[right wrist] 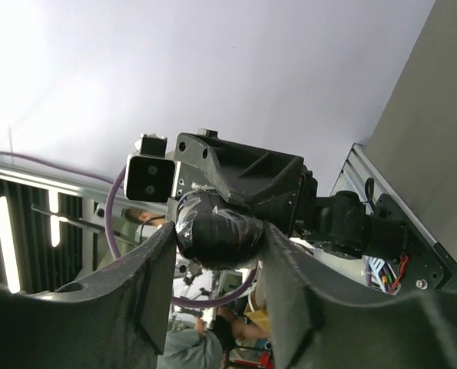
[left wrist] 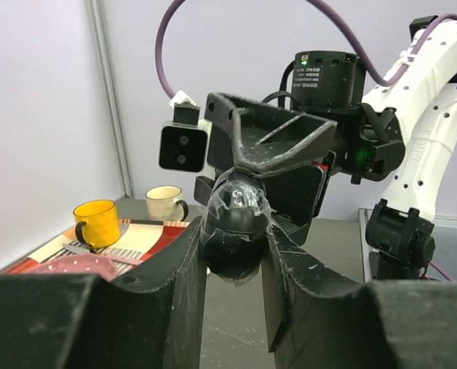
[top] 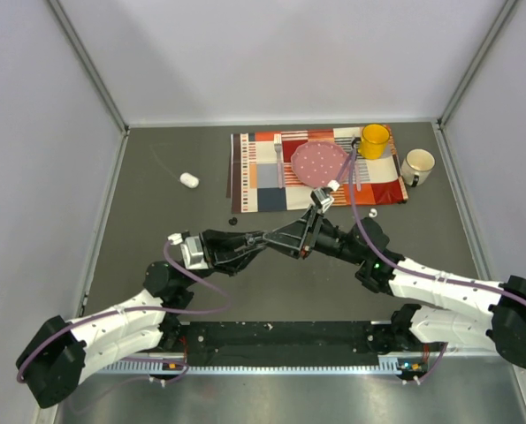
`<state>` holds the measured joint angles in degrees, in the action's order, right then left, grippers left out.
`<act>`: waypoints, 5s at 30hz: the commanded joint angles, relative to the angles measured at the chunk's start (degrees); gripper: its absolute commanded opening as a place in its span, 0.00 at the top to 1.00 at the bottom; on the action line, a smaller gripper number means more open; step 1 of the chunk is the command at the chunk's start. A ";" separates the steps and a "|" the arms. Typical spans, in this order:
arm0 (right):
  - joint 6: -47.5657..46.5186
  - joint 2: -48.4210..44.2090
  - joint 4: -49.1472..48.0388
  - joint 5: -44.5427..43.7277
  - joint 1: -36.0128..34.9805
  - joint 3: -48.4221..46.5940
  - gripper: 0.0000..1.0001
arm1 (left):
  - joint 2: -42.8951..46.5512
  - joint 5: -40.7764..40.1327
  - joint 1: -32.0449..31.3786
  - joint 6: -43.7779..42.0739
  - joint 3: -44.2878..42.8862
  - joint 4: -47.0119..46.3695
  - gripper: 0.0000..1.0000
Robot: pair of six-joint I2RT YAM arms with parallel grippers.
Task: Insert the wireless bluetooth earbuds into the charging case
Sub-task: Pick up the charging case at the center of the board, then open the charging case.
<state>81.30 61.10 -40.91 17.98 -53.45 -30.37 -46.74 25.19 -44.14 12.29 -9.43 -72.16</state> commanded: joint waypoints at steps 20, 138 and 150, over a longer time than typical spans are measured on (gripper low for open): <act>-45.00 -6.70 48.20 -6.91 0.45 -18.15 0.19 | -5.64 -5.33 0.28 4.14 4.77 -22.76 1.00; -40.69 -2.74 32.73 12.26 4.06 -17.09 0.25 | 1.48 1.45 0.28 -7.81 1.87 -15.29 1.00; -40.25 0.77 33.44 8.13 3.71 -17.71 0.26 | -0.01 8.02 0.19 -6.32 -0.41 -15.11 1.00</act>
<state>41.93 60.86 -5.76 28.60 -49.30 -46.15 -46.09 28.27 -43.62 4.82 -7.40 -74.46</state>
